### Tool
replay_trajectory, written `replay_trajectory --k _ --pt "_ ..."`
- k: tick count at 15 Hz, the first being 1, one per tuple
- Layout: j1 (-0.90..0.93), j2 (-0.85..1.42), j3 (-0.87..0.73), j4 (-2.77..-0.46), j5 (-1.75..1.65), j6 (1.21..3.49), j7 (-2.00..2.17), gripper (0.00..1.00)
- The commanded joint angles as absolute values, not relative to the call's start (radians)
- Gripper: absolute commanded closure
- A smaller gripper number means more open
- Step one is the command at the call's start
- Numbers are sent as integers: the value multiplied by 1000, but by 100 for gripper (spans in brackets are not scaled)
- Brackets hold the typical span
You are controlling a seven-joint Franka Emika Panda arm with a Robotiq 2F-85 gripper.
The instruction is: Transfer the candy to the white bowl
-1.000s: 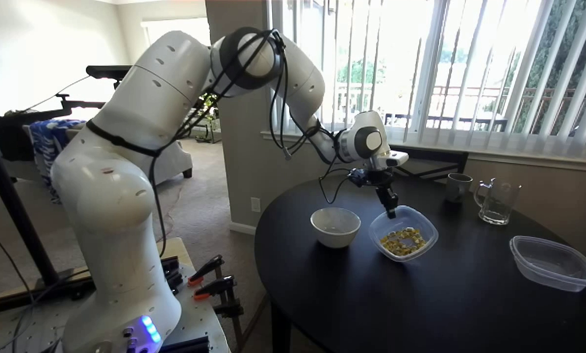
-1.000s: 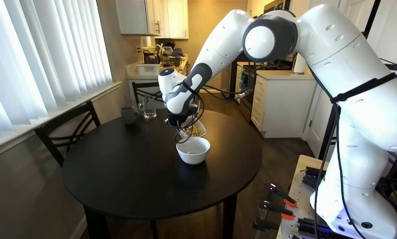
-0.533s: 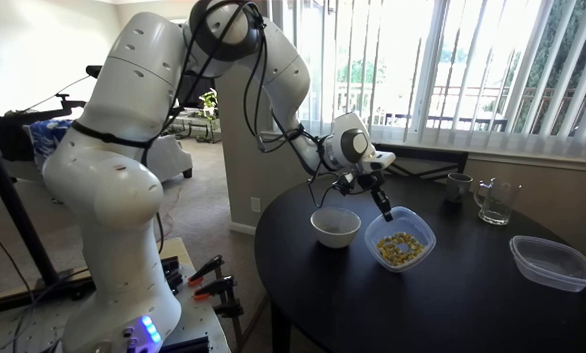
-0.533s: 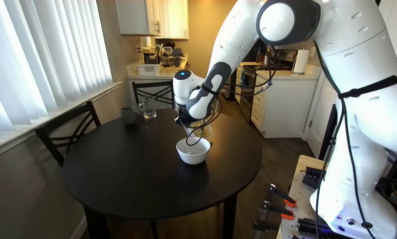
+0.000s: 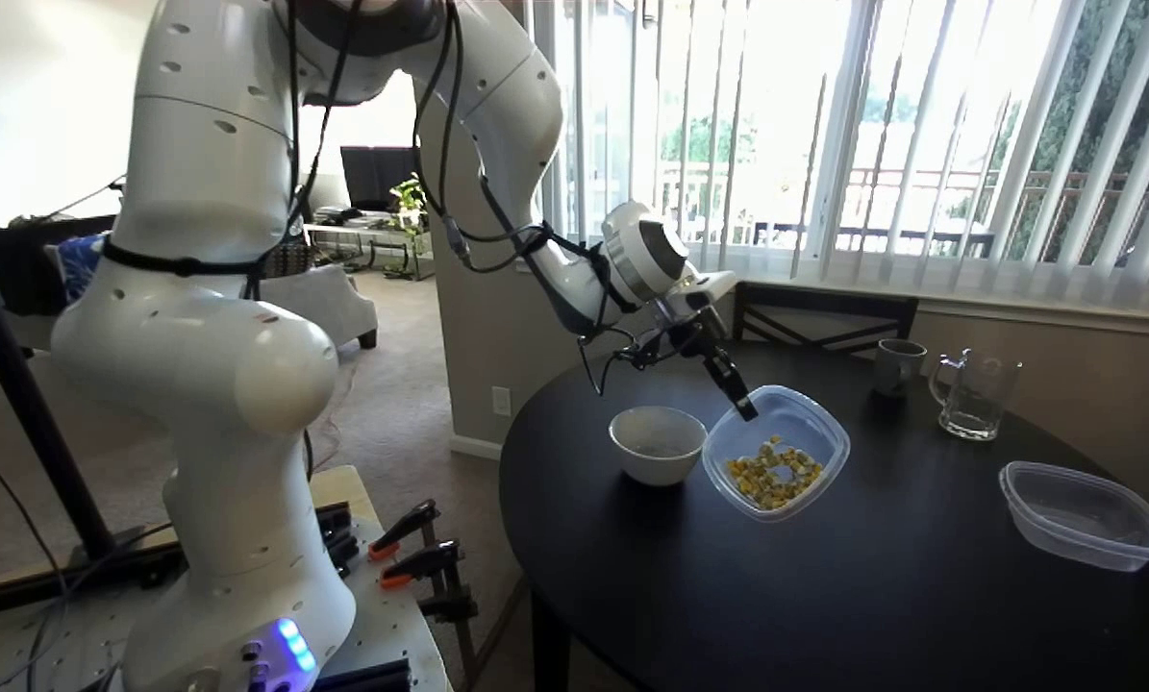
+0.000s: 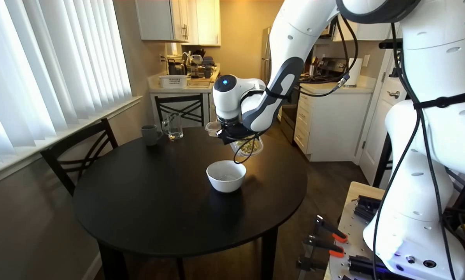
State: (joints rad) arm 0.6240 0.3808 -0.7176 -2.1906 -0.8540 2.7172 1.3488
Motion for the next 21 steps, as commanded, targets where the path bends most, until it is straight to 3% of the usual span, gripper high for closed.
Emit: replay_trajectory --k 1,5,9,13,21 --pt "594 200 -616 -2264 -1066 2542 1482 98" --pt "398 69 -323 -2330 -1164 2443 1497 98" --pt "223 27 -145 -2380 -1081 2560 1403 98" --pt "129 25 -75 -2409 -1047 2689 1319 98" --pt "187 -9 -86 -2523 -1053 2895 1263 98"
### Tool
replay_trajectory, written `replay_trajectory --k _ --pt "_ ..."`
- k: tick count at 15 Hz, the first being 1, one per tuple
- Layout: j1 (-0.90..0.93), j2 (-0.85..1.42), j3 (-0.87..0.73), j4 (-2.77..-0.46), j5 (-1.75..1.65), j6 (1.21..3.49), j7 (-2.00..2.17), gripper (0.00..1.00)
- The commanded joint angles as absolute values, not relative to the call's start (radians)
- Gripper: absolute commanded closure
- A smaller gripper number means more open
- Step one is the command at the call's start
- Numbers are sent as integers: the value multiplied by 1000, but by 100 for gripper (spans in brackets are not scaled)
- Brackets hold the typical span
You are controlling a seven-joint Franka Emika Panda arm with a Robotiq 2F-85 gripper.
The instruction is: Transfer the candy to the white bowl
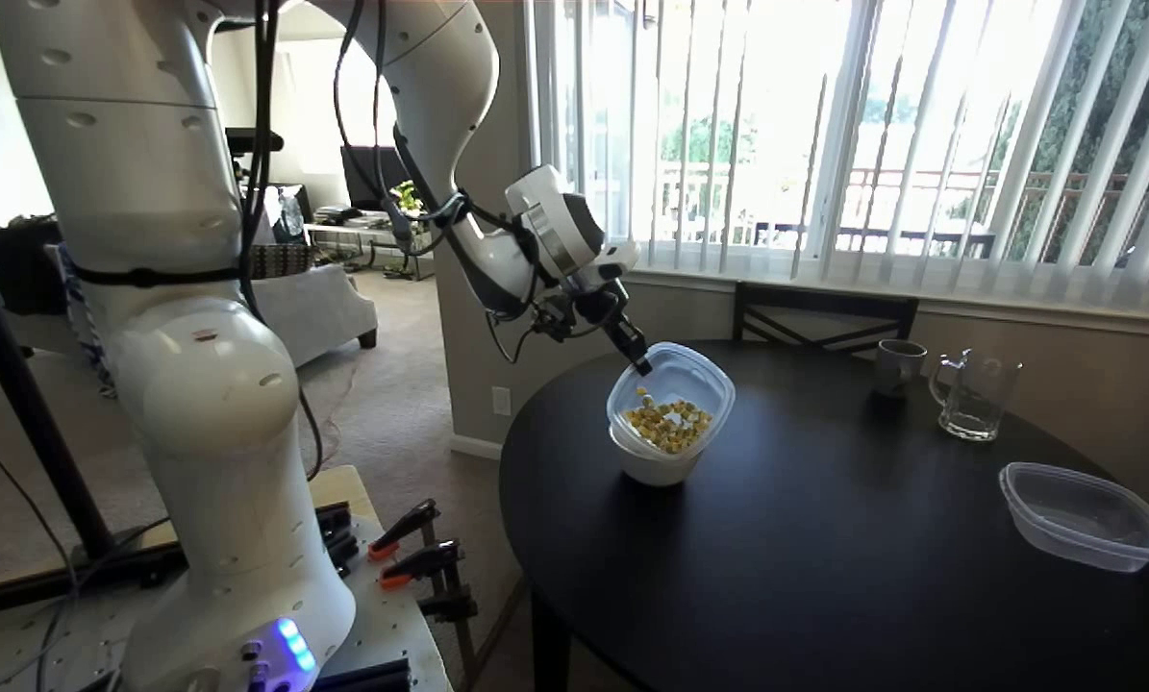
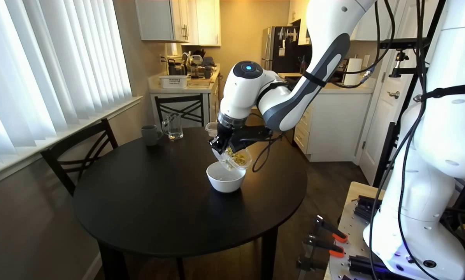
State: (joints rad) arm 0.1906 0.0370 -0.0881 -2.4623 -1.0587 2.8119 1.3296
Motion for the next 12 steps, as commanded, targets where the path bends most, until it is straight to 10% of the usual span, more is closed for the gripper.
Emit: replay_trajectory --k 1,12 --pt "187 -7 -87 -2528 -1059 2924 1252 98" --pt "141 33 -177 -2499 -1157 3238 1241 98"
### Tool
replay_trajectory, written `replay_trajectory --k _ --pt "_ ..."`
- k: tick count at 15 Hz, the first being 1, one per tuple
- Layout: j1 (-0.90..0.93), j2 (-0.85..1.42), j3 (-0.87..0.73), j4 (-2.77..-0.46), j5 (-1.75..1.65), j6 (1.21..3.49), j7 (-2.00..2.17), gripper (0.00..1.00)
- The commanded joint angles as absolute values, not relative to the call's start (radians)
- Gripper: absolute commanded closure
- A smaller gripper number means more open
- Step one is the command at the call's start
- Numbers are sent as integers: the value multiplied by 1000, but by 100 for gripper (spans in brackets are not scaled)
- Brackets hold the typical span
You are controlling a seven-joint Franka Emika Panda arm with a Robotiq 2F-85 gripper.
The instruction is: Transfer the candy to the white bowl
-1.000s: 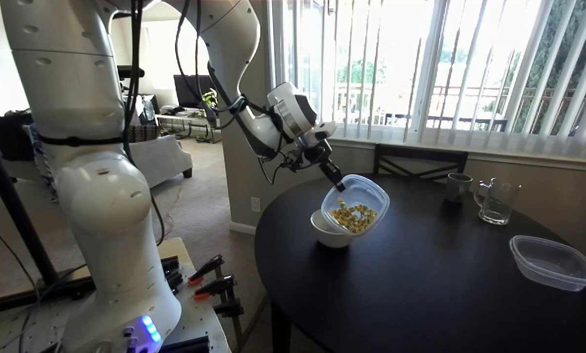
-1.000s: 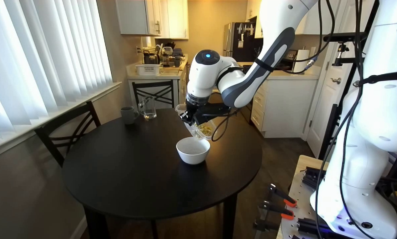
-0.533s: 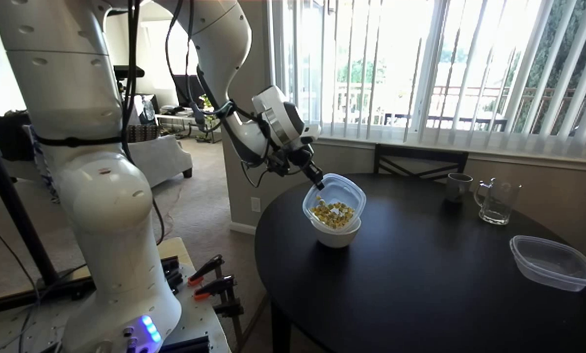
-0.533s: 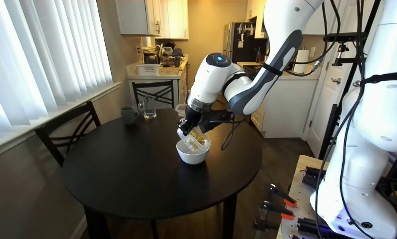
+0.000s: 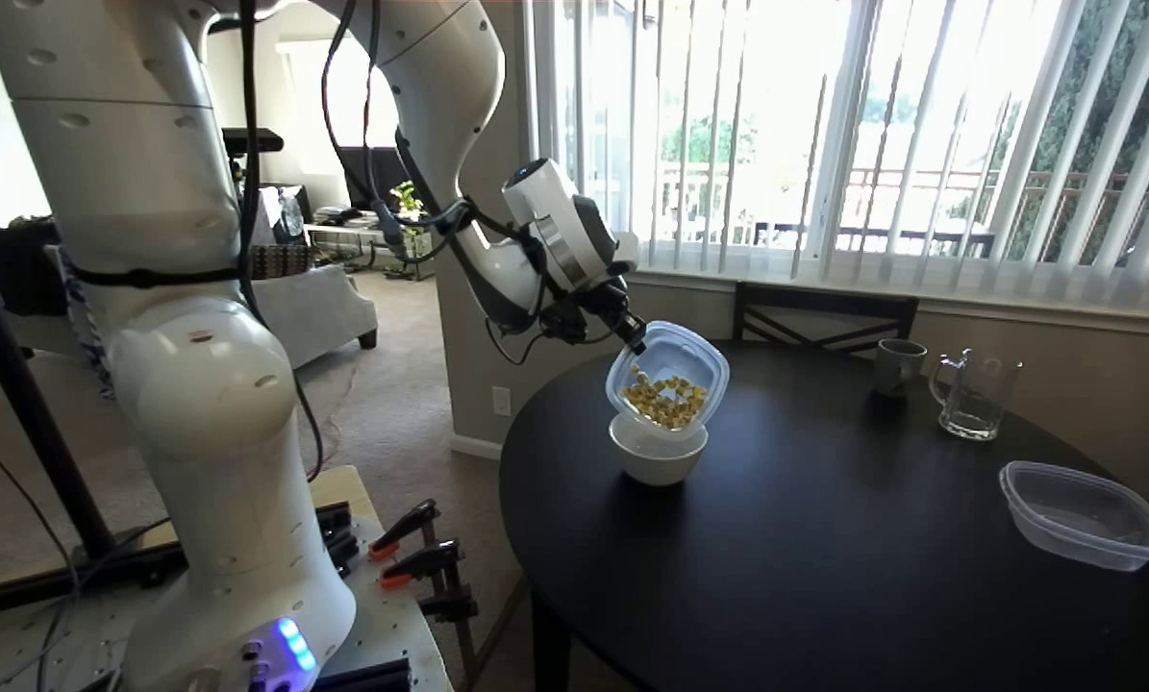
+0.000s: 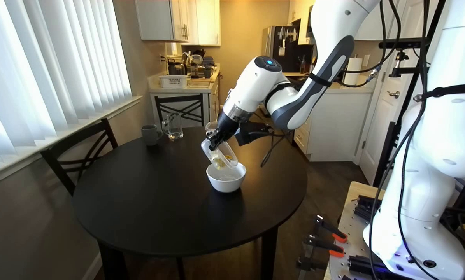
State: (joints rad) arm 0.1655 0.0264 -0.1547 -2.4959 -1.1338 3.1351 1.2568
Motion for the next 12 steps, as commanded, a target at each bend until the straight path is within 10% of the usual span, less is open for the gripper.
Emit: replay_trajectory --k 1,6,12 --pt "132 45 -186 -2506 -1146 3293 1220 98" --pt "92 121 -216 -2514 -1204 3547 1202 98" --pt "-162 100 189 -2451 -1337 3461 1389 98"
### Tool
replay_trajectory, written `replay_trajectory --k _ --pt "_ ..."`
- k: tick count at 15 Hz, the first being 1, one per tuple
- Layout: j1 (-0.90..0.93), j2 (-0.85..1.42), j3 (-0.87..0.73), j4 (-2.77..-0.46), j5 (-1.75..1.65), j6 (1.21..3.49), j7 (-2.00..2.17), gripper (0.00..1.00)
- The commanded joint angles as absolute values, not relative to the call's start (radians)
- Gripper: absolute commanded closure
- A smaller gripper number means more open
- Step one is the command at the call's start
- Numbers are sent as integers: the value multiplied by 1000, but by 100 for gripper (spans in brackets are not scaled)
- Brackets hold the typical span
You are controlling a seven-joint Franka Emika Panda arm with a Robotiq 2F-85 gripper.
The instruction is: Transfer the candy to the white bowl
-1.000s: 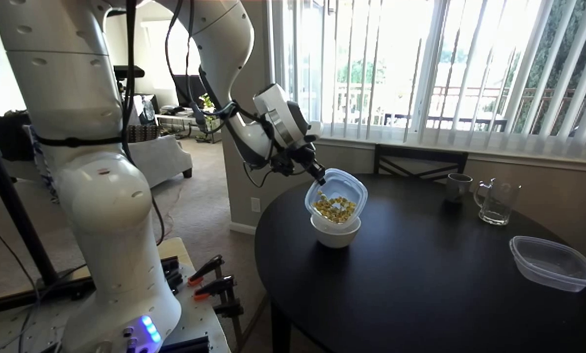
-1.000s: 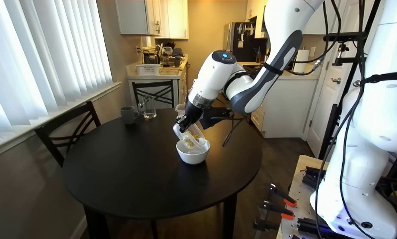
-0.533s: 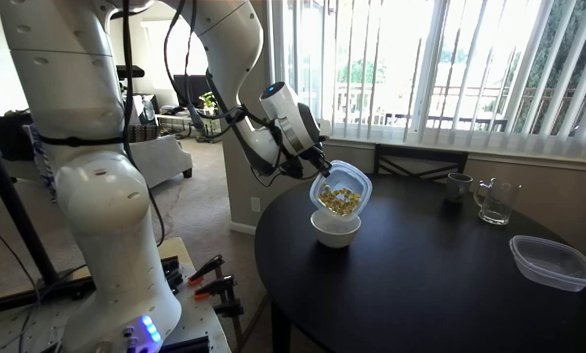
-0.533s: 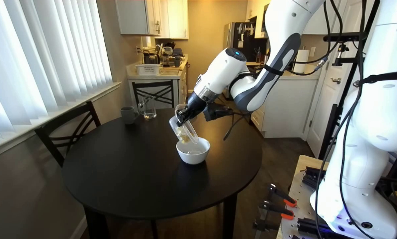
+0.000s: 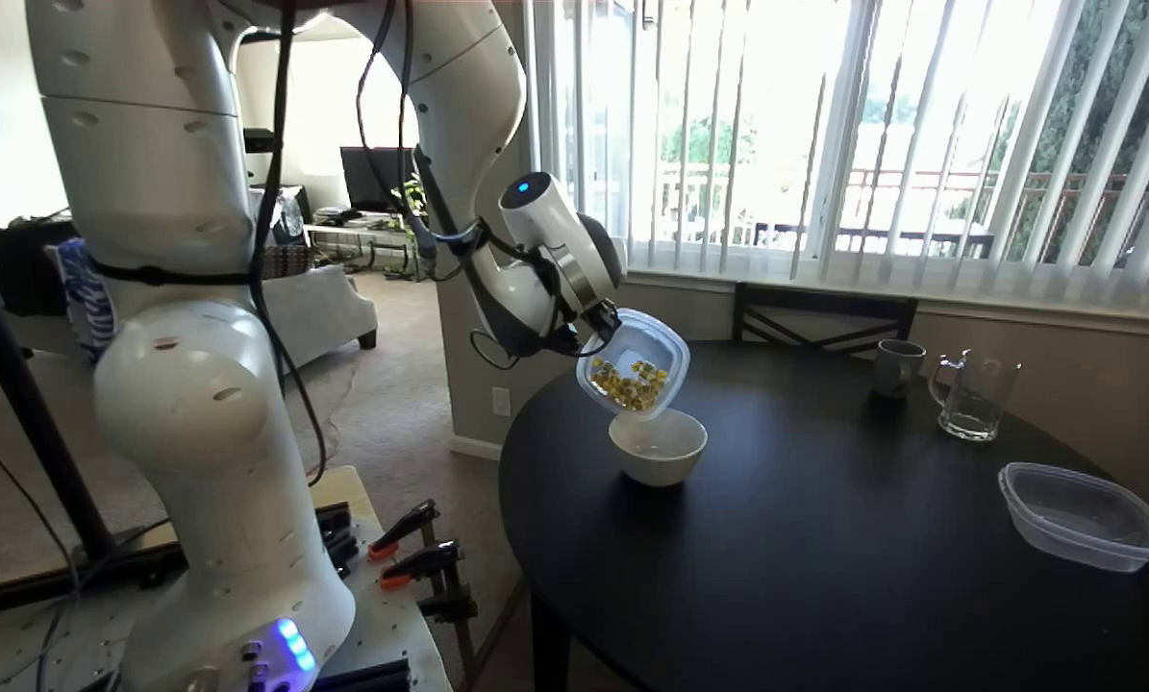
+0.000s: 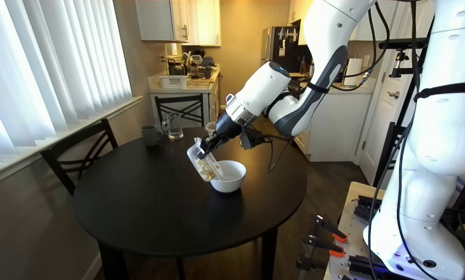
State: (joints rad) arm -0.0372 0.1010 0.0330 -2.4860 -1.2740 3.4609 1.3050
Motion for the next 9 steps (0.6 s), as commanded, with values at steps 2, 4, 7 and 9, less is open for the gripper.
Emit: replay_trajectory --k 2,4,7,9 --pt "-256 120 299 -2419 -1339 3458 1396 98" --pt "-341 123 371 -2406 -1330 3455 1384 98" --pt "-426 98 394 -2420 -1295 3454 1360 98" --pt "-456 87 375 -2443 -1305 3454 1359 98"
